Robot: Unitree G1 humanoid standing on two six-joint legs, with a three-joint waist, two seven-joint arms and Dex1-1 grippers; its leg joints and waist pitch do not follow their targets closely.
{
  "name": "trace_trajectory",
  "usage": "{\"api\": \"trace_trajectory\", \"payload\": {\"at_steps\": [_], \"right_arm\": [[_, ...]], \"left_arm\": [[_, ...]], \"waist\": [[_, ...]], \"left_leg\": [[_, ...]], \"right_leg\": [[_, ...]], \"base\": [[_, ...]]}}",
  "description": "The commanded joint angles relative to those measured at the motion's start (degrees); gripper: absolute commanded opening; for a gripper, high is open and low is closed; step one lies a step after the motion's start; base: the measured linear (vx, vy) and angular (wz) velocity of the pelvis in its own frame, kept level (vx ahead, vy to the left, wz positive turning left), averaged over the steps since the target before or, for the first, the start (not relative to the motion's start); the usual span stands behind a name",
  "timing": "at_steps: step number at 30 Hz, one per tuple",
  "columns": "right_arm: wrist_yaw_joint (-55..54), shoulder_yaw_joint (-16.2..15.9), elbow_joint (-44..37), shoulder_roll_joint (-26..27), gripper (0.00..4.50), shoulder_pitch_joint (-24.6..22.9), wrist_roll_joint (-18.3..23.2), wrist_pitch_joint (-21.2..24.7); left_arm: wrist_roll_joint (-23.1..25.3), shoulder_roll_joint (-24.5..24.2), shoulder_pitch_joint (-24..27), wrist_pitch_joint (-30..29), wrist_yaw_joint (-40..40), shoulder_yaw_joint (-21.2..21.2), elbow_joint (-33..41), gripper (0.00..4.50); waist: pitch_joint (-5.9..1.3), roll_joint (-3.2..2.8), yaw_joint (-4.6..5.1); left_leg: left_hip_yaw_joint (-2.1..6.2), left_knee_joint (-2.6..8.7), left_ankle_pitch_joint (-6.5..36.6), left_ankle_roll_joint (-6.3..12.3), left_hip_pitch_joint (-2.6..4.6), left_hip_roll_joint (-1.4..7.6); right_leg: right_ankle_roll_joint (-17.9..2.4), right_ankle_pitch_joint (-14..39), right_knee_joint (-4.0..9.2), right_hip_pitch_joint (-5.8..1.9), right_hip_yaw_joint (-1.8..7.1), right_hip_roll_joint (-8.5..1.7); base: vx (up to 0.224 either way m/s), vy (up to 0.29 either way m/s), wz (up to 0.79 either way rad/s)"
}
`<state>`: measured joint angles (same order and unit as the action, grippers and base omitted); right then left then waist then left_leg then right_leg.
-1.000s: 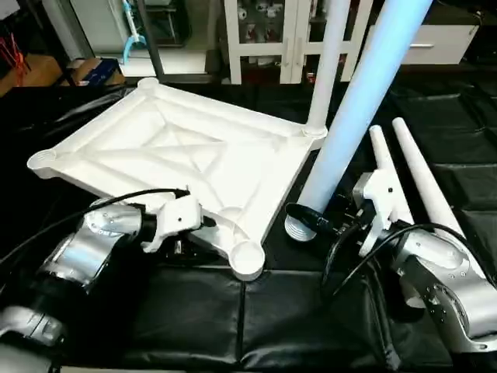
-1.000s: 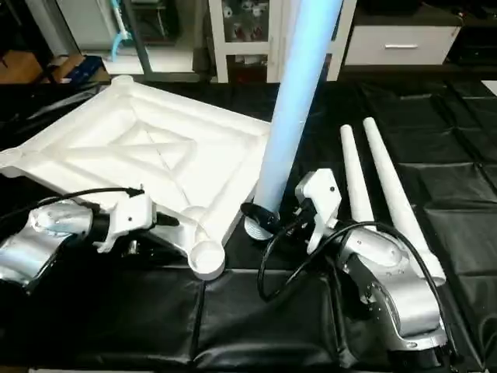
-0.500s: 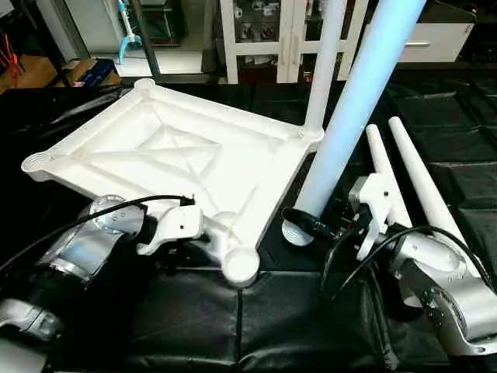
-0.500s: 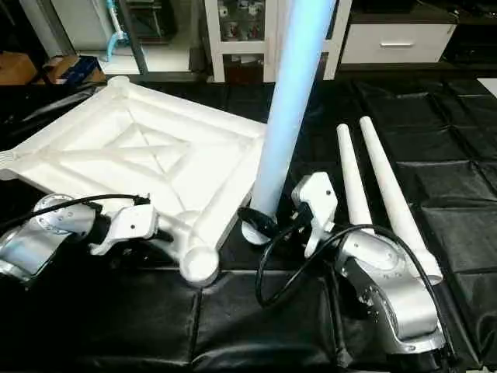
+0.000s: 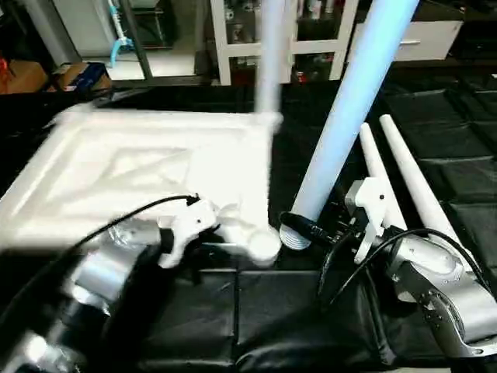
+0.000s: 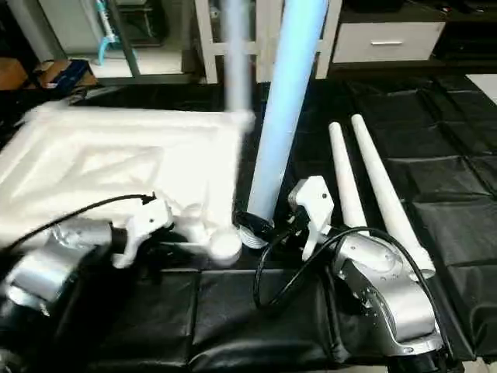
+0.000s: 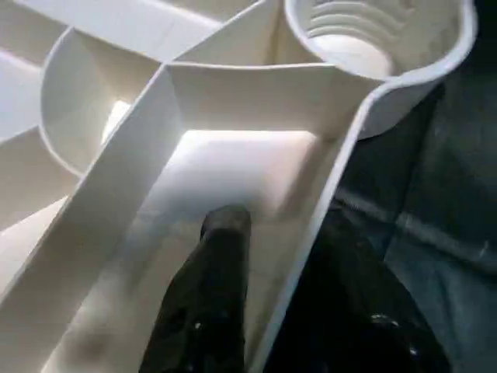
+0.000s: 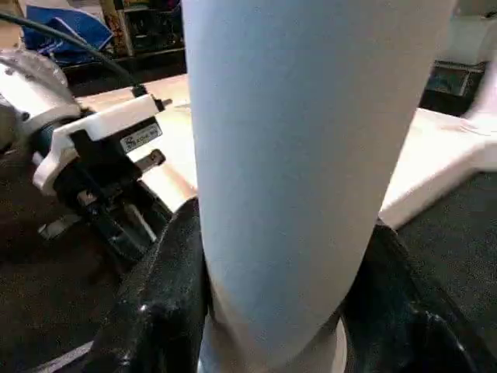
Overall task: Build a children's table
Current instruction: Rotate table base
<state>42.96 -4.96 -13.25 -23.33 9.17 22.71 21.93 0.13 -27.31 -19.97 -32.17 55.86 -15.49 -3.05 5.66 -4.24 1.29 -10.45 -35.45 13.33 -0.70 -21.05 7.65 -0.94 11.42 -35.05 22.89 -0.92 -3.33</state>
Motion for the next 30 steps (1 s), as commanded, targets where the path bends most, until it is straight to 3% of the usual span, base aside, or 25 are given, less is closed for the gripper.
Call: {"api": "trace_trajectory", "payload": {"at_steps": [1, 3, 4, 5, 6, 9, 11, 13, 16, 22, 25, 28, 30], "right_arm": [[0.1, -0.1, -1.2, -0.1, 1.88, 0.3, 0.0, -0.3], [-0.1, 0.0, -0.7, 0.1, 1.88, 0.6, -0.1, -0.5], [-0.1, 0.0, -0.7, 0.1, 1.88, 0.6, -0.1, -0.5], [-1.3, 0.5, 0.4, 0.9, 1.88, 1.6, -0.3, -0.7], [-1.6, 0.6, 0.6, 1.1, 1.88, 1.8, -0.4, -0.7], [-2.8, 1.5, 1.8, 2.2, 1.88, 2.8, 0.2, -0.4], [-3.2, 1.9, 2.7, 2.7, 1.88, 3.6, 0.4, -0.1], [-3.1, 1.8, 3.2, 2.8, 1.88, 3.9, 0.5, -0.2], [-2.5, 1.4, 3.8, 3.0, 1.88, 4.3, 0.5, -0.4], [-2.3, 0.6, 3.7, 3.1, 1.88, 4.3, 0.1, -0.7], [-2.1, 0.4, 3.3, 2.9, 1.88, 4.0, 0.1, -0.7], [-1.9, 1.0, 2.7, 2.8, 1.88, 3.6, 0.8, -0.1], [-1.9, 2.1, 2.3, 3.1, 1.88, 3.6, 2.5, 0.9]], "left_arm": [[-0.3, 0.3, 3.2, -4.5, -2.4, 0.7, 0.9, 0.99], [-0.8, 1.0, 5.1, -2.6, -2.0, -0.6, 3.4, 0.93], [-0.8, 1.0, 5.1, -2.6, -2.0, -0.6, 3.4, 0.92], [-1.1, 0.2, 7.7, 5.6, 0.5, -3.8, 6.0, 0.92], [-0.9, -0.1, 8.2, 7.9, 1.1, -4.7, 6.5, 0.90], [0.3, 0.4, 9.6, 9.3, 0.3, -6.7, 8.3, 0.84], [0.7, 2.4, 10.2, 6.2, -2.9, -6.6, 9.3, 0.82], [1.0, 4.4, 10.2, 3.5, -6.0, -6.0, 9.8, 0.82], [1.4, 8.7, 9.6, 0.6, -11.0, -5.0, 9.0, 0.82], [4.4, 14.2, 5.5, -1.6, -22.9, -0.3, 2.5, 0.82], [4.6, 13.8, 4.9, -1.2, -22.3, -0.4, 2.6, 0.82], [4.4, 11.7, 5.9, 0.1, -19.0, -1.7, 4.3, 0.82], [1.9, 10.1, 7.3, -0.2, -15.3, -2.5, 6.1, 0.82]], "waist": [[-2.77, 0.66, -0.59], [-2.61, 0.88, -0.64], [-2.70, 0.66, -0.69], [-2.74, 0.92, -0.74], [-2.75, 0.70, -0.61], [-2.88, 0.66, -1.09], [-2.91, 0.55, -1.90], [-3.17, 0.80, -2.36], [-3.32, 1.13, -2.74], [-3.44, 1.32, -2.33], [-3.66, 1.36, -1.57], [-3.95, 1.02, -1.42], [-4.21, 0.83, -1.57]], "left_leg": [[2.62, 5.12, 7.6, 5.32, 0.32, 5.31], [2.73, 5.36, 8.7, 5.11, 0.23, 5.45], [2.85, 5.41, 8.7, 5.06, 0.25, 5.49], [2.88, 5.44, 8.7, 5.26, 0.30, 5.52], [2.92, 5.56, 8.8, 5.34, 0.12, 5.54], [2.60, 5.51, 8.4, 5.32, 0.69, 5.64], [2.31, 5.52, 8.3, 4.77, 1.19, 5.72], [2.33, 5.52, 6.7, 4.11, 0.79, 5.69], [2.03, 5.28, 5.9, 4.24, 0.67, 5.56], [2.16, 4.97, 6.1, 5.28, 0.08, 5.16], [2.47, 4.84, 4.6, 6.40, -0.52, 5.03], [2.36, 4.53, 4.0, 7.16, -0.14, 5.09], [2.30, 4.31, 1.1, 8.57, -0.14, 5.20]], "right_leg": [[-17.0, 8.5, 4.41, -2.59, 2.68, -5.35], [-16.2, 11.0, 4.63, -2.59, 2.68, -5.39], [-15.6, 11.5, 4.61, -2.54, 2.70, -5.39], [-15.4, 11.6, 4.78, -2.45, 2.68, -5.36], [-14.9, 11.2, 4.62, -2.45, 2.66, -5.33], [-15.0, 9.8, 4.64, -1.95, 2.75, -5.23], [-14.7, 9.7, 4.66, -1.59, 2.82, -5.07], [-14.9, 7.9, 4.25, -2.16, 2.77, -5.20], [-14.9, 7.2, 4.28, -2.29, 2.83, -5.38], [-13.7, 10.3, 4.68, -2.60, 2.73, -5.44], [-13.6, 9.2, 4.46, -3.04, 2.48, -5.50], [-14.0, 8.0, 4.49, -2.77, 2.48, -5.46], [-15.0, 2.8, 3.86, -2.73, 2.35, -5.27]], "base": [[0.000, 0.000, 0.00], [0.000, 0.000, 0.00], [0.000, 0.000, 0.00], [0.000, 0.000, 0.00], [0.000, 0.000, 0.00], [0.000, 0.000, 0.00], [0.000, 0.000, 0.00], [0.000, 0.000, 0.00], [0.000, 0.000, 0.00], [0.000, 0.000, 0.00], [0.000, 0.000, 0.00], [0.000, 0.000, 0.00], [0.000, 0.000, 0.00]]}}
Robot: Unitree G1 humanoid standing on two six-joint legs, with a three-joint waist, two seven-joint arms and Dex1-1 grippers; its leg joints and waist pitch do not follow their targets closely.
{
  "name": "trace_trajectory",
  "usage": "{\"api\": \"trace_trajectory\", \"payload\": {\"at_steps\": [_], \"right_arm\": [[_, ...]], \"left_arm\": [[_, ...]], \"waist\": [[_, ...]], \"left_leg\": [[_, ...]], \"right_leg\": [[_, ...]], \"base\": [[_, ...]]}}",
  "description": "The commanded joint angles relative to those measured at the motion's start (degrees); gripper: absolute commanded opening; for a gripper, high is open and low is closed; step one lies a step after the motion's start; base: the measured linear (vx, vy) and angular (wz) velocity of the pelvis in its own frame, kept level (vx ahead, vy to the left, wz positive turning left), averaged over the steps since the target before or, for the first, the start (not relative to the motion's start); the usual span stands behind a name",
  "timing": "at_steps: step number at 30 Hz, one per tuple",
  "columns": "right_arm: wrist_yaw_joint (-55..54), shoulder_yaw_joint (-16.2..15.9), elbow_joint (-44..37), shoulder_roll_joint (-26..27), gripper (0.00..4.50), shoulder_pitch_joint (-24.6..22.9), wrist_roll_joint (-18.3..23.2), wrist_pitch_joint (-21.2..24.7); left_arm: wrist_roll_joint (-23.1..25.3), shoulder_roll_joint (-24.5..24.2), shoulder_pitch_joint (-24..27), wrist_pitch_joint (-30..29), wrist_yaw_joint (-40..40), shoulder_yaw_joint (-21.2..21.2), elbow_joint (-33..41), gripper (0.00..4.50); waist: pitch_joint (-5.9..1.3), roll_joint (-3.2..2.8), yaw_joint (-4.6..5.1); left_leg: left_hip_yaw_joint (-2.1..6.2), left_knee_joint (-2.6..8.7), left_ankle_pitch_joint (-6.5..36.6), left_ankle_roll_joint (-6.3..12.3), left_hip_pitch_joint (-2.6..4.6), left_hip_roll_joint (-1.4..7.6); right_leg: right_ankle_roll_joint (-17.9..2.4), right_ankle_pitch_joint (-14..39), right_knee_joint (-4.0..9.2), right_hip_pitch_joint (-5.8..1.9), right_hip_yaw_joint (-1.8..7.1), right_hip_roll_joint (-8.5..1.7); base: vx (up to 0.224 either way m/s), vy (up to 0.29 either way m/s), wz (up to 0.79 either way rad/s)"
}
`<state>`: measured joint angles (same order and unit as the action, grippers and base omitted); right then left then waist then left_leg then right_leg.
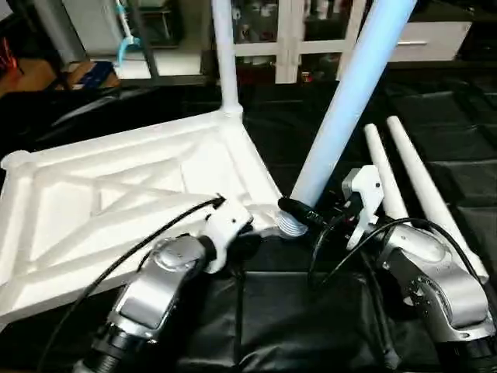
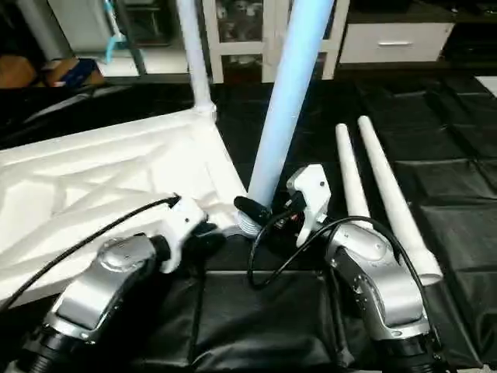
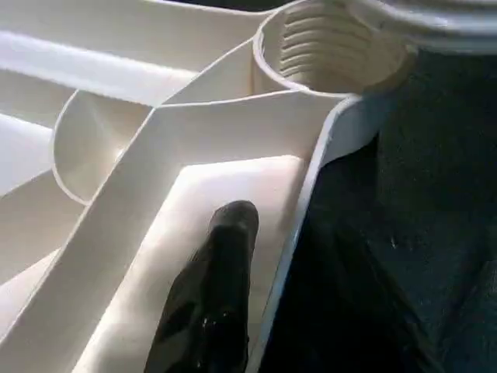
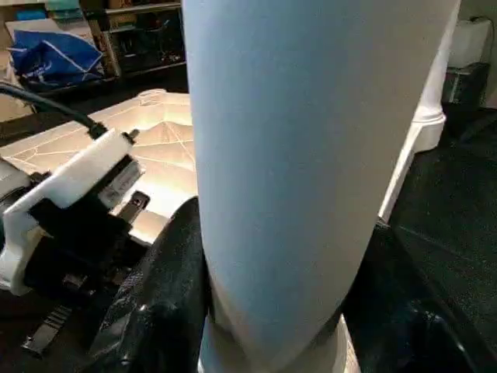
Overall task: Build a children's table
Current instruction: Rotate table base
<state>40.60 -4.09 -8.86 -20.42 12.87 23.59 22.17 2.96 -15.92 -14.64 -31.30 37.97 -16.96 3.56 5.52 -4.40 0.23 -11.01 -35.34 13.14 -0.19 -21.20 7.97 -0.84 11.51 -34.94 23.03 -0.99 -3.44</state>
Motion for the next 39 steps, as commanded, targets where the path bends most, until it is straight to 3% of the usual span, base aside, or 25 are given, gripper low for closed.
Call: {"api": "trace_trajectory", "payload": {"at_steps": [1, 4, 6, 7, 11, 20, 25, 29, 36, 37, 39], "right_arm": [[0.4, 1.2, -2.0, 0.2, 1.88, -0.1, 1.6, 0.7], [0.7, 1.2, -2.0, -0.3, 1.88, -0.2, 1.3, 0.4], [0.8, 1.7, -2.1, -0.3, 1.88, -0.1, 2.1, 0.8], [0.8, 2.0, -2.1, -0.3, 1.88, 0.0, 2.5, 1.1], [1.2, 1.7, -2.4, -0.6, 1.88, 0.0, 2.9, 1.4], [2.6, 1.1, -3.3, -1.5, 1.88, -0.5, 3.2, 2.0], [2.8, 1.1, -3.8, -1.9, 1.88, -1.0, 3.1, 2.2], [2.7, 1.4, -3.6, -2.0, 1.88, -1.0, 2.6, 1.9], [2.3, 1.0, -1.2, -1.7, 1.88, 0.2, 1.4, 0.2], [2.3, 0.8, -0.8, -1.6, 1.88, 0.6, 1.3, 0.1], [2.5, 0.6, -0.4, -1.5, 1.88, 1.1, 1.2, 0.0]], "left_arm": [[-1.2, -1.3, 2.0, -1.0, 2.8, -0.9, -0.4, 0.82], [-4.4, -1.0, 2.6, -2.1, 3.8, 1.2, 1.7, 1.50], [-5.3, -1.1, 2.3, -2.8, 4.4, 1.6, 2.5, 1.53], [-5.6, -1.3, 2.0, -3.1, 4.7, 1.8, 2.7, 1.76], [-4.7, -2.6, 0.7, -0.1, 4.9, 1.3, 2.1, 2.06], [-6.2, -7.1, -2.5, 6.8, 12.1, 1.4, -3.5, 2.06], [-5.9, -9.9, -3.3, 8.5, 15.2, 0.3, -5.1, 2.06], [-5.4, -9.9, -4.2, 10.5, 15.4, -0.3, -8.0, 2.06], [-3.5, -7.9, -5.6, 12.8, 14.5, -2.2, -11.9, 2.06], [-3.7, -7.6, -5.8, 12.8, 15.0, -2.6, -12.3, 1.79], [-4.0, -7.4, -6.0, 13.0, 15.7, -3.1, -12.9, 1.79]], "waist": [[-4.05, 0.99, -0.56], [-3.98, 0.85, -0.92], [-4.10, 1.14, -0.93], [-4.07, 0.93, -1.05], [-4.27, 1.04, -1.13], [-4.77, 0.60, -1.74], [-4.70, 0.42, -2.13], [-4.73, 0.50, -2.19], [-4.46, 0.62, -2.14], [-4.34, 0.57, -2.10], [-4.26, 0.67, -2.02]], "left_leg": [[2.77, 4.15, 0.9, 8.53, 0.12, 4.92], [2.61, 4.23, 1.7, 8.12, 0.35, 5.07], [2.54, 4.29, 2.7, 7.51, 0.42, 5.07], [2.59, 4.31, 2.7, 7.22, 0.48, 5.07], [2.59, 4.19, 1.9, 7.27, 0.49, 4.98], [2.47, 3.72, -0.9, 7.87, 0.68, 4.86], [2.35, 3.80, 0.5, 6.89, 0.86, 4.84], [2.38, 3.81, 0.5, 6.29, 0.74, 4.82], [2.32, 4.04, 3.2, 4.80, 0.85, 4.89], [2.39, 4.09, 2.9, 4.86, 0.69, 4.88], [2.32, 4.11, 3.4, 5.02, 0.79, 4.85]], "right_leg": [[-15.7, 1.8, 3.66, -2.79, 2.33, -5.10], [-16.3, 3.0, 3.68, -2.65, 2.26, -5.02], [-16.3, 4.1, 3.80, -2.75, 2.26, -4.99], [-16.3, 4.3, 3.73, -2.72, 2.28, -5.04], [-16.0, 3.1, 3.54, -2.81, 2.26, -4.93], [-15.9, -0.3, 2.92, -2.74, 2.20, -4.93], [-16.3, 0.5, 2.95, -2.65, 2.22, -4.87], [-16.3, -0.2, 2.77, -2.80, 2.23, -4.92], [-15.9, 3.2, 3.25, -2.84, 2.37, -5.07], [-15.8, 2.8, 3.20, -2.87, 2.35, -5.10], [-15.7, 3.3, 3.36, -2.72, 2.35, -5.01]], "base": [[0.000, 0.000, 0.00], [0.000, 0.000, 0.00], [0.000, 0.000, 0.00], [0.000, 0.000, 0.00], [0.000, 0.000, 0.00], [0.000, 0.000, 0.00], [0.000, 0.000, 0.00], [0.000, 0.000, 0.00], [0.000, 0.000, 0.00], [0.000, 0.000, 0.00], [0.000, 0.000, 0.00]]}}
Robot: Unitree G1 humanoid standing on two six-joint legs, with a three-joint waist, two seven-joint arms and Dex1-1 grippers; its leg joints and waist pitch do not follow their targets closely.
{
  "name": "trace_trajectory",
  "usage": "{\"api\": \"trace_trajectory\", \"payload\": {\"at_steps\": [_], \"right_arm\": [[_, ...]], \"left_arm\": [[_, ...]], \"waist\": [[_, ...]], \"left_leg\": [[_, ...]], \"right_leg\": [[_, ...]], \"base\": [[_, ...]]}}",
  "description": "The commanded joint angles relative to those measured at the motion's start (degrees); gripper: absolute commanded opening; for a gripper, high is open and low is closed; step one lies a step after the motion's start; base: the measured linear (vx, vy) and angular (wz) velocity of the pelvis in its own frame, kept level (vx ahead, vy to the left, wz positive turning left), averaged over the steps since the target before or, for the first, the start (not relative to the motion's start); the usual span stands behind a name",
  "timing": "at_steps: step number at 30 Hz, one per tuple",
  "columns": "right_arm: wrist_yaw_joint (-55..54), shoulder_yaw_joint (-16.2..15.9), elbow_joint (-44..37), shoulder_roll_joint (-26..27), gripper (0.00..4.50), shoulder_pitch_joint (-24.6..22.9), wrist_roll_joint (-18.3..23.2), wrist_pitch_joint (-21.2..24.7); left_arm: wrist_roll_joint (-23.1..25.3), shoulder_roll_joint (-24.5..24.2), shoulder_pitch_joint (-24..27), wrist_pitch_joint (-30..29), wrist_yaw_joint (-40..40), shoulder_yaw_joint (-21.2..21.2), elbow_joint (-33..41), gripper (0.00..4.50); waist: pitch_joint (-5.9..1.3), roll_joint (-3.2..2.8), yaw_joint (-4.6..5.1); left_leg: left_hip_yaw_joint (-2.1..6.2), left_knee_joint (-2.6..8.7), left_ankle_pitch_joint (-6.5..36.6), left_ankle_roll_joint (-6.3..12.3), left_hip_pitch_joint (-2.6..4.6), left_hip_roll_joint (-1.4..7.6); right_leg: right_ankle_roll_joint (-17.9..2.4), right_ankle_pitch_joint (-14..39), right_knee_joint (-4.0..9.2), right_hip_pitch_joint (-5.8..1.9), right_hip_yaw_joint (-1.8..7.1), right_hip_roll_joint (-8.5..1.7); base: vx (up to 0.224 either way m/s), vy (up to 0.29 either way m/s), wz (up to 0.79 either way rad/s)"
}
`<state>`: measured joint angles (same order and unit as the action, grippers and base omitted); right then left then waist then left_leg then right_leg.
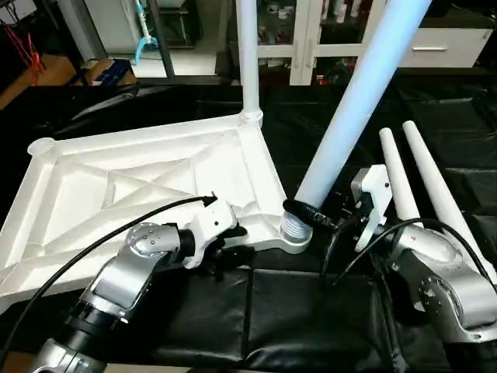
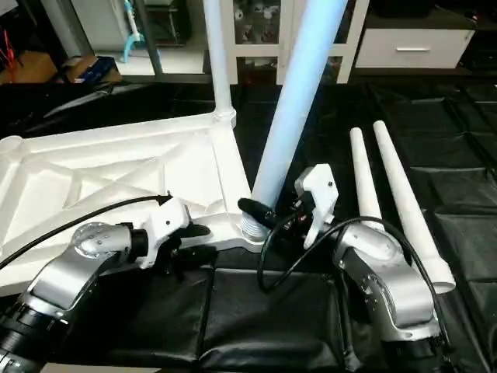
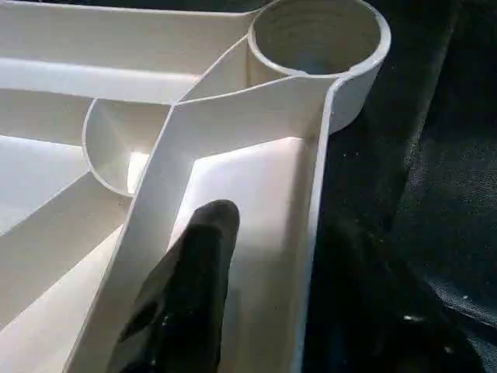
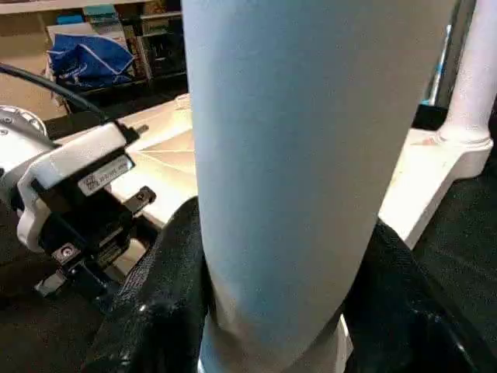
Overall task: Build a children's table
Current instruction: Rotate table base, then insert table leg to table base
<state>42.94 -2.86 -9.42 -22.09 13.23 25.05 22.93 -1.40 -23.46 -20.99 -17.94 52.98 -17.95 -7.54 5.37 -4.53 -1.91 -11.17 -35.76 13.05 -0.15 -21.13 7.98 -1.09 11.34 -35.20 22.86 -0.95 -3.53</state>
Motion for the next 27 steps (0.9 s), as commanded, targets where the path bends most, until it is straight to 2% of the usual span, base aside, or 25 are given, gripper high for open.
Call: {"api": "trace_trajectory", "payload": {"at_steps": [1, 4, 9, 12, 16, 17, 19, 20, 21, 22, 23, 24, 25, 27], "right_arm": [[0.1, -0.6, 0.1, 0.2, 1.88, 0.7, -0.2, -0.8], [0.3, -0.5, 1.1, 0.3, 1.88, 1.9, -0.2, -1.0], [0.9, 0.0, 3.8, 0.3, 1.88, 4.1, -0.7, -1.8], [2.2, -0.2, 6.6, 0.5, 1.88, 5.9, -0.9, -2.4], [3.6, -0.9, 8.9, 0.5, 1.88, 7.0, -1.2, -2.8], [3.7, -1.0, 9.4, 0.5, 1.88, 7.2, -1.2, -2.8], [5.4, -1.8, 11.4, 0.2, 1.88, 8.0, -1.3, -2.7], [6.2, -2.1, 12.4, -0.3, 1.88, 8.4, -1.3, -2.1], [6.4, -2.2, 12.8, -0.4, 1.88, 8.5, -1.3, -1.9], [6.7, -2.3, 13.2, -0.6, 1.88, 8.6, -1.4, -1.8], [7.5, -2.5, 13.9, -1.2, 1.88, 8.9, -1.5, -1.2], [9.0, -2.8, 14.8, -1.9, 1.88, 9.2, -1.4, -0.3], [9.2, -2.8, 14.9, -2.0, 1.88, 9.3, -1.4, -0.2], [10.2, -3.2, 15.6, -2.5, 1.88, 9.5, -1.3, 1.0]], "left_arm": [[0.4, 0.2, 0.3, -0.3, 0.7, -2.1, -1.8, 1.79], [0.0, -0.1, 0.7, -0.4, 2.2, -2.8, -1.6, 1.46], [0.5, -1.0, 1.5, -0.3, 3.3, -3.7, -1.4, 0.93], [1.3, -1.6, 1.8, -0.6, 3.3, -4.1, -2.0, 0.81], [1.6, -1.8, 2.0, -1.0, 3.6, -4.4, -2.2, 0.42], [1.7, -1.9, 2.1, -1.1, 3.7, -4.5, -2.2, 0.36], [1.8, -1.9, 2.5, -1.9, 3.6, -4.8, -2.0, 0.25], [1.9, -2.0, 2.7, -2.4, 3.7, -5.1, -1.8, 0.07], [1.9, -2.0, 2.8, -2.6, 3.7, -5.2, -1.7, 0.07], [1.9, -2.0, 2.8, -2.8, 3.8, -5.3, -1.6, 0.04], [2.0, -2.1, 2.9, -3.0, 3.9, -5.5, -1.5, 0.02], [1.9, -2.1, 3.0, -3.3, 3.9, -5.6, -1.3, 0.02], [1.9, -2.1, 3.0, -3.4, 3.9, -5.6, -1.2, 0.02], [1.6, -2.0, 3.0, -3.5, 4.2, -5.6, -0.9, 0.02]], "waist": [[-4.17, 0.75, 0.07], [-4.10, 0.57, 0.03], [-3.94, 0.72, 0.18], [-3.87, 0.67, 0.35], [-3.81, 0.68, 0.33], [-3.80, 0.86, 0.35], [-3.72, 0.78, 0.45], [-3.53, 1.57, 0.56], [-3.58, 1.10, 0.47], [-3.62, 1.06, 0.47], [-3.64, 1.11, 0.47], [-3.58, 1.69, 0.65], [-3.51, 1.46, 0.50], [-3.40, 1.50, 0.49]], "left_leg": [[2.51, 4.50, 3.5, 4.94, 0.76, 4.86], [2.55, 4.53, 3.0, 5.06, 0.72, 4.89], [2.50, 4.59, 3.4, 5.12, 0.72, 4.90], [2.48, 4.63, 3.8, 5.09, 0.75, 4.84], [2.49, 4.63, 3.3, 5.23, 0.69, 4.91], [2.50, 4.65, 3.3, 5.40, 0.70, 4.89], [2.49, 4.71, 4.2, 5.25, 0.71, 4.91], [2.38, 4.84, 4.3, 5.37, 0.63, 4.96], [2.49, 4.80, 3.9, 5.45, 0.67, 4.98], [2.44, 4.76, 3.9, 5.44, 0.76, 4.97], [2.47, 4.81, 3.4, 5.58, 0.74, 5.02], [2.40, 4.82, 2.5, 5.93, 0.64, 5.06], [2.38, 4.73, 2.4, 6.38, 0.69, 4.98], [2.32, 4.73, 3.1, 6.57, 0.69, 4.98]], "right_leg": [[-15.5, 3.6, 3.59, -2.60, 2.34, -4.96], [-15.5, 2.8, 3.48, -2.52, 2.28, -4.89], [-15.6, 3.2, 3.53, -2.47, 2.30, -4.98], [-15.9, 3.5, 3.59, -2.47, 2.27, -4.92], [-16.0, 2.9, 3.54, -2.53, 2.31, -4.96], [-16.0, 2.9, 3.50, -2.53, 2.29, -4.94], [-16.1, 4.4, 3.66, -2.52, 2.27, -4.98], [-15.9, 4.7, 3.87, -2.48, 2.35, -4.95], [-16.0, 4.8, 3.73, -2.49, 2.35, -5.07], [-16.0, 4.8, 3.74, -2.41, 2.32, -5.00], [-15.9, 4.2, 3.67, -2.45, 2.32, -4.96], [-16.1, 2.9, 3.53, -2.48, 2.31, -4.91], [-16.3, 3.0, 3.57, -2.44, 2.34, -4.94], [-16.1, 4.5, 3.78, -2.42, 2.38, -5.03]], "base": [[0.000, 0.000, 0.00], [0.000, 0.000, 0.00], [0.000, 0.000, 0.00], [0.000, 0.000, 0.00], [0.000, 0.000, 0.00], [0.000, 0.000, 0.00], [0.000, 0.000, 0.00], [0.000, 0.000, 0.00], [0.000, 0.000, 0.00], [0.000, 0.000, 0.00], [0.000, 0.000, 0.00], [0.000, 0.000, 0.00], [0.000, 0.000, 0.00], [0.000, 0.000, 0.00]]}}
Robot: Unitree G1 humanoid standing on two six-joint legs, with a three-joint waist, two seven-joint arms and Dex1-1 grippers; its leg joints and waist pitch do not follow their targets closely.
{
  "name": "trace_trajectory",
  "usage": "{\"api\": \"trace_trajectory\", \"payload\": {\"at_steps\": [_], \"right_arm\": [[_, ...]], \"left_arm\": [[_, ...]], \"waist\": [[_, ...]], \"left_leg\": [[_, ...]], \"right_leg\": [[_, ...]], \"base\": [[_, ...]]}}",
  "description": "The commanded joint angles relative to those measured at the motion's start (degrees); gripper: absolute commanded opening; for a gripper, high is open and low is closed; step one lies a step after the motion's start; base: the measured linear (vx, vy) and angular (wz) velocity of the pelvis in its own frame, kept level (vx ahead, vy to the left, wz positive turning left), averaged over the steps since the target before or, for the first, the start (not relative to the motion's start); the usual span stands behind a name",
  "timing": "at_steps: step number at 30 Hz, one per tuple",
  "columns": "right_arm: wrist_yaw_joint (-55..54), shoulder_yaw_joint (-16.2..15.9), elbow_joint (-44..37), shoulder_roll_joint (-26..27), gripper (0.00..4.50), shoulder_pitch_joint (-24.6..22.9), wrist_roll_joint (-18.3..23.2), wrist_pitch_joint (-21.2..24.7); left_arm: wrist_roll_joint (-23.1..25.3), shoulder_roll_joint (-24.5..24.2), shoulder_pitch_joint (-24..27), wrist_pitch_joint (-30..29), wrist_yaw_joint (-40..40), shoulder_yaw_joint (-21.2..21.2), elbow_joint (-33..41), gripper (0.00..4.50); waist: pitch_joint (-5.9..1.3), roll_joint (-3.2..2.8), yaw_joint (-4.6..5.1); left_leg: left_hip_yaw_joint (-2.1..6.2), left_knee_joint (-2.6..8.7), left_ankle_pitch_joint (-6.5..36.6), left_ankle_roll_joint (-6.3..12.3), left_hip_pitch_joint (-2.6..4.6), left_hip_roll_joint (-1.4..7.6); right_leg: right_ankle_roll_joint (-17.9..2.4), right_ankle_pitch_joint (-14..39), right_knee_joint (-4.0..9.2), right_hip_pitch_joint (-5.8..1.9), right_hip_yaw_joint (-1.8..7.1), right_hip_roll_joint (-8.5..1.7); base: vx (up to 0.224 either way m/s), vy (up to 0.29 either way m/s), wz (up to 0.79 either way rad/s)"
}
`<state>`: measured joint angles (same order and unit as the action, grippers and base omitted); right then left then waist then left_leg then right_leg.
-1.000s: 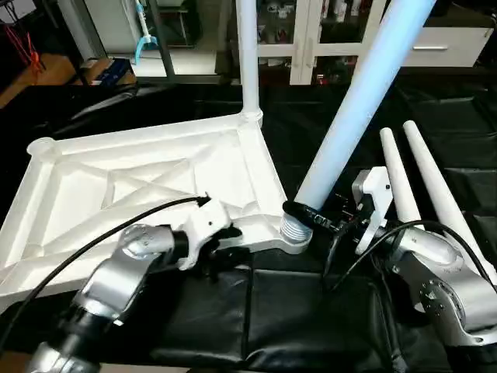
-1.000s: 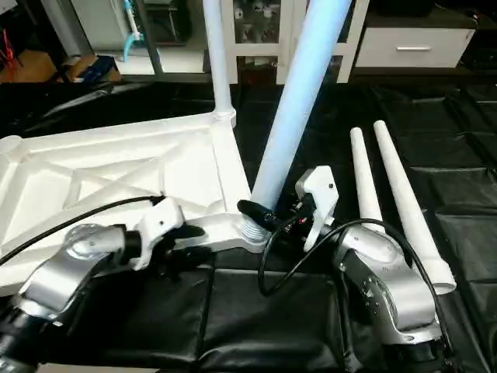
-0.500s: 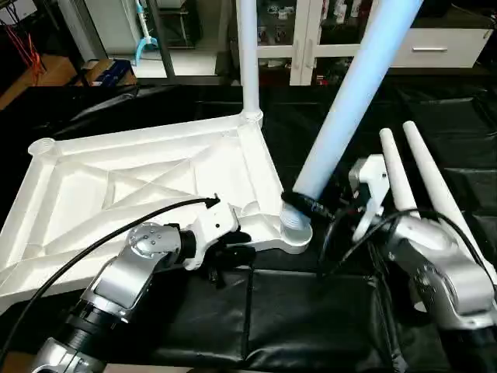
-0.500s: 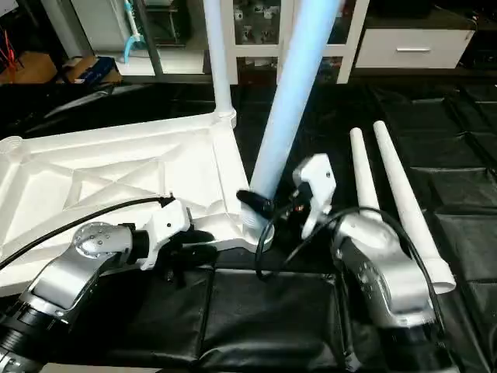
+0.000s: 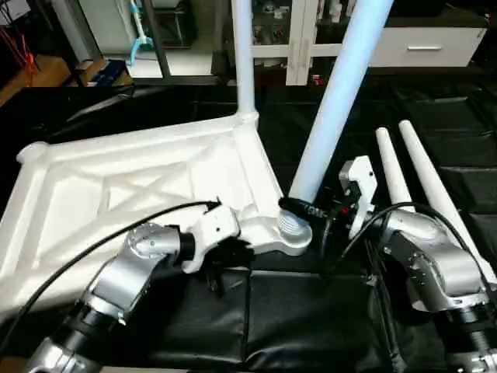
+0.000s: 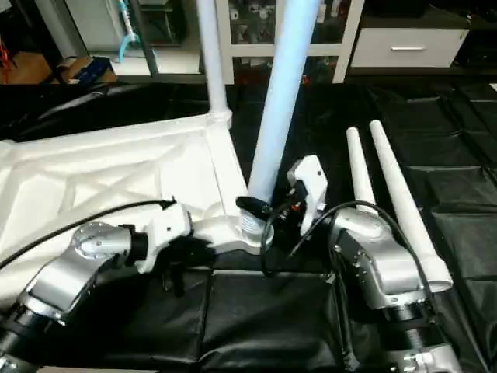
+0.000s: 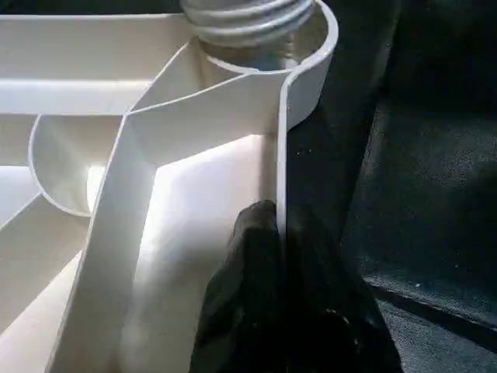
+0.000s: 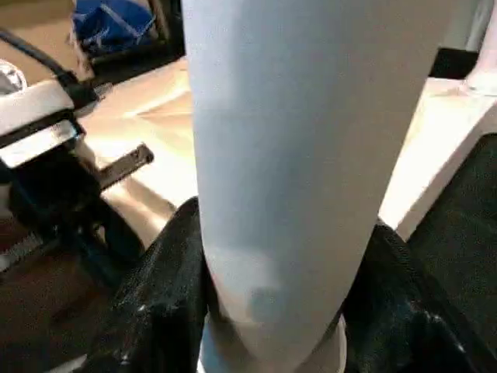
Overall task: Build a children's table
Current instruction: Insert table leg to table base
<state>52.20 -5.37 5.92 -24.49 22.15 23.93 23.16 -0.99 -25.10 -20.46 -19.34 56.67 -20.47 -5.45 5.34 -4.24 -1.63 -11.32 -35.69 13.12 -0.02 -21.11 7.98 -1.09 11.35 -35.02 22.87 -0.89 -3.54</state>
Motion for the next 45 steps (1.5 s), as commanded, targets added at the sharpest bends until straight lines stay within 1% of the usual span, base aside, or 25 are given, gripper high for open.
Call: {"api": "trace_trajectory", "payload": {"at_steps": [1, 4, 7, 8, 9, 10, 12, 16, 18, 21, 22, 24, 25, 27, 29, 30, 35, 36, 38, 39, 40, 41, 42, 44, 45], "right_arm": [[1.2, -0.8, 0.6, -0.2, 1.88, 0.6, -0.4, 0.6], [1.9, -1.2, 2.7, -0.1, 1.88, 1.0, -1.1, -0.3], [2.0, -1.1, 4.3, 0.3, 1.88, 1.8, -0.6, 0.2], [2.5, -1.1, 4.9, 0.4, 1.88, 2.2, -0.2, 0.9], [3.1, -1.3, 5.4, 0.2, 1.88, 2.7, 0.0, 1.9], [3.5, -1.4, 5.6, 0.1, 1.88, 2.9, 0.1, 2.5], [4.8, -2.9, 6.7, -1.2, 1.88, 3.9, -1.1, 4.5], [4.9, -4.3, 8.4, -1.8, 1.88, 4.5, -2.8, 4.9], [4.4, -5.3, 10.0, -1.8, 1.88, 5.4, -4.3, 5.6], [4.2, -6.5, 11.1, -2.0, 1.88, 6.3, -5.9, 6.0], [4.0, -7.0, 11.4, -2.1, 1.88, 6.7, -6.6, 5.9], [4.2, -7.6, 11.1, -2.1, 1.88, 7.8, -6.5, 7.3], [4.4, -7.7, 10.9, -2.1, 1.88, 8.0, -6.4, 7.6], [5.5, -8.3, 10.3, -2.4, 1.88, 8.6, -5.9, 8.6], [6.3, -8.7, 9.9, -2.7, 1.88, 8.9, -5.7, 9.2], [8.2, -9.7, 9.3, -3.8, 1.88, 9.2, -5.7, 9.7], [10.2, -11.0, 8.5, -5.1, 1.88, 9.0, -6.4, 9.1], [10.0, -11.3, 9.0, -5.3, 1.88, 8.4, -7.2, 8.3], [9.7, -11.4, 9.3, -5.3, 1.88, 8.3, -7.5, 8.0], [9.2, -11.4, 9.8, -5.2, 1.88, 7.9, -8.2, 6.7], [8.6, -11.0, 10.1, -4.8, 1.88, 7.6, -8.0, 6.5], [8.1, -10.6, 10.3, -4.5, 1.88, 7.5, -7.9, 6.4], [7.8, -10.2, 10.5, -4.3, 1.88, 7.4, -7.6, 5.9], [7.5, -9.7, 10.6, -3.9, 1.88, 7.2, -7.4, 5.0], [6.9, -8.7, 10.8, -3.3, 1.88, 6.9, -7.0, 4.1]], "left_arm": [[1.1, -0.4, 2.5, -2.1, 0.7, -3.2, -2.9, 0.02], [0.8, -0.3, 2.5, -2.5, 1.4, -3.3, -1.9, 0.02], [0.6, -0.4, 2.6, -2.9, 1.6, -3.3, -1.3, 0.02], [0.5, -0.5, 2.7, -3.1, 1.7, -3.3, -1.1, 0.02], [0.4, -0.7, 2.7, -3.4, 1.8, -3.3, -0.9, 0.02], [0.4, -0.7, 2.7, -3.5, 1.9, -3.3, -0.8, 0.02], [0.4, -1.0, 2.7, -3.7, 2.1, -3.4, -0.6, 0.02], [0.2, -1.1, 2.8, -3.7, 2.3, -3.4, -0.4, 0.02], [0.1, -1.3, 3.0, -4.0, 2.5, -3.6, 0.0, 0.02], [0.1, -1.4, 3.1, -4.2, 2.7, -3.7, 0.3, 0.02], [0.0, -1.5, 3.1, -4.3, 2.7, -3.7, 0.3, 0.02], [0.0, -1.6, 3.1, -4.4, 2.9, -3.7, 0.3, 0.02], [0.0, -1.6, 3.1, -4.4, 3.0, -3.7, 0.3, 0.02], [0.0, -1.7, 3.1, -4.5, 3.1, -3.8, 0.3, 0.02], [0.0, -1.8, 3.1, -4.5, 3.1, -3.8, 0.3, 0.02], [0.1, -1.8, 3.0, -4.4, 3.1, -3.8, 0.1, 0.02], [0.1, -1.8, 2.9, -4.5, 3.2, -3.9, 0.1, 0.02], [0.1, -1.8, 2.8, -4.5, 3.1, -3.9, 0.0, 0.02], [0.1, -1.7, 2.8, -4.5, 3.1, -3.9, 0.0, 0.02], [0.2, -1.7, 2.8, -4.6, 3.1, -3.9, 0.0, 0.02], [0.2, -1.7, 2.8, -4.6, 3.1, -3.9, 0.1, 0.02], [0.2, -1.7, 2.8, -4.6, 3.1, -3.9, 0.1, 0.02], [0.2, -1.7, 2.7, -4.6, 3.1, -3.9, 0.1, 0.02], [0.2, -1.7, 2.7, -4.6, 3.1, -3.9, 0.1, 0.02], [0.3, -1.7, 2.7, -4.5, 3.0, -3.9, 0.1, 0.02]], "waist": [[-3.29, 1.23, 0.21], [-3.13, 1.19, 0.26], [-3.10, 1.19, 0.36], [-3.03, 1.37, 0.38], [-3.00, 1.30, 0.46], [-2.91, 1.38, 0.57], [-2.86, 1.29, 0.68], [-2.93, 1.27, 0.85], [-2.83, 1.26, 0.98], [-2.53, 1.26, 1.24], [-2.34, 1.22, 1.38], [-2.34, 1.17, 1.49], [-2.39, 1.25, 1.53], [-2.49, 1.16, 1.46], [-2.55, 1.19, 1.36], [-2.66, 1.21, 1.32], [-2.96, 1.31, 1.03], [-3.01, 1.30, 0.91], [-3.00, 1.35, 0.87], [-2.95, 1.33, 0.84], [-2.84, 1.31, 0.86], [-2.84, 1.31, 0.86], [-2.72, 1.31, 0.94], [-2.62, 1.34, 1.07], [-2.59, 1.33, 1.14]], "left_leg": [[2.48, 4.73, 3.4, 6.38, 0.65, 5.00], [2.48, 4.88, 4.9, 5.59, 0.78, 5.09], [2.51, 4.97, 5.0, 5.29, 0.81, 5.10], [2.50, 5.02, 5.0, 5.30, 0.76, 5.08], [2.53, 5.06, 5.3, 5.24, 0.74, 5.04], [2.58, 5.11, 5.6, 5.24, 0.70, 5.05], [2.59, 5.16, 5.7, 5.06, 0.78, 5.09], [2.55, 5.12, 4.6, 5.42, 0.72, 5.14], [2.55, 5.19, 5.2, 5.35, 0.67, 5.11], [2.59, 5.48, 7.8, 4.36, 0.74, 5.20], [2.68, 5.69, 9.9, 3.26, 0.86, 5.28], [2.78, 5.85, 10.7, 2.39, 0.95, 5.31], [2.75, 5.86, 10.5, 2.13, 0.93, 5.29], [2.71, 5.82, 10.0, 2.05, 0.97, 5.29], [2.64, 5.80, 9.0, 2.38, 0.92, 5.32], [2.64, 5.76, 8.4, 2.64, 0.96, 5.31], [2.43, 5.50, 4.5, 4.75, 0.91, 5.38], [2.39, 5.47, 3.3, 5.37, 0.88, 5.42], [2.34, 5.49, 3.3, 5.82, 0.89, 5.40], [2.34, 5.57, 3.9, 5.76, 0.92, 5.49], [2.36, 5.71, 4.9, 5.33, 0.96, 5.53], [2.36, 5.71, 4.9, 5.33, 0.96, 5.53], [2.38, 5.93, 6.8, 4.36, 1.06, 5.54], [2.44, 6.13, 8.5, 3.38, 1.14, 5.58], [2.46, 6.22, 9.3, 2.86, 1.18, 5.61]], "right_leg": [[-16.0, 5.2, 3.68, -2.40, 2.33, -5.06], [-15.7, 7.8, 3.98, -2.20, 2.37, -5.05], [-15.8, 7.6, 3.96, -2.16, 2.36, -4.98], [-15.7, 7.6, 3.99, -2.17, 2.39, -4.99], [-15.9, 7.9, 3.97, -2.20, 2.36, -5.01], [-15.9, 8.4, 4.02, -2.21, 2.39, -5.01], [-15.9, 8.8, 4.09, -2.13, 2.36, -5.02], [-16.2, 6.4, 3.92, -2.16, 2.36, -5.05], [-16.4, 6.9, 4.02, -2.18, 2.35, -5.07], [-16.1, 10.7, 4.38, -2.03, 2.39, -5.08], [-15.5, 13.2, 4.63, -1.90, 2.49, -5.10], [-15.2, 14.4, 4.67, -1.88, 2.52, -5.04], [-15.1, 13.9, 4.66, -1.89, 2.59, -5.06], [-15.2, 12.5, 4.59, -1.85, 2.63, -5.02], [-15.6, 10.5, 4.50, -1.93, 2.66, -5.11], [-15.9, 9.3, 4.37, -2.01, 2.59, -5.05], [-16.9, 3.6, 3.99, -2.27, 2.47, -5.14], [-17.3, 2.2, 3.84, -2.29, 2.45, -5.17], [-17.4, 1.8, 3.87, -2.33, 2.40, -5.16], [-17.4, 2.6, 4.02, -2.25, 2.38, -5.23], [-17.3, 4.0, 4.20, -2.23, 2.40, -5.19], [-17.3, 4.0, 4.20, -2.23, 2.40, -5.19], [-17.0, 6.0, 4.43, -2.14, 2.42, -5.10], [-16.7, 7.7, 4.60, -2.09, 2.48, -5.10], [-16.5, 8.7, 4.71, -2.12, 2.55, -5.18]], "base": [[0.000, 0.000, 0.00], [0.000, 0.000, 0.00], [0.000, 0.000, 0.00], [0.000, 0.000, 0.00], [0.000, 0.000, 0.00], [0.000, 0.000, 0.00], [0.000, 0.000, 0.00], [0.000, 0.000, 0.00], [0.000, 0.000, 0.00], [0.000, 0.000, 0.00], [0.000, 0.000, 0.00], [0.000, 0.000, 0.00], [0.000, 0.000, 0.00], [0.000, 0.000, 0.00], [0.000, 0.000, 0.00], [0.000, 0.000, 0.00], [0.000, 0.000, 0.00], [0.000, 0.000, 0.00], [0.000, 0.000, 0.00], [0.000, 0.000, 0.00], [0.000, 0.000, 0.00], [0.000, 0.000, 0.00], [0.000, 0.000, 0.00], [0.000, 0.000, 0.00], [0.000, 0.000, 0.00]]}}
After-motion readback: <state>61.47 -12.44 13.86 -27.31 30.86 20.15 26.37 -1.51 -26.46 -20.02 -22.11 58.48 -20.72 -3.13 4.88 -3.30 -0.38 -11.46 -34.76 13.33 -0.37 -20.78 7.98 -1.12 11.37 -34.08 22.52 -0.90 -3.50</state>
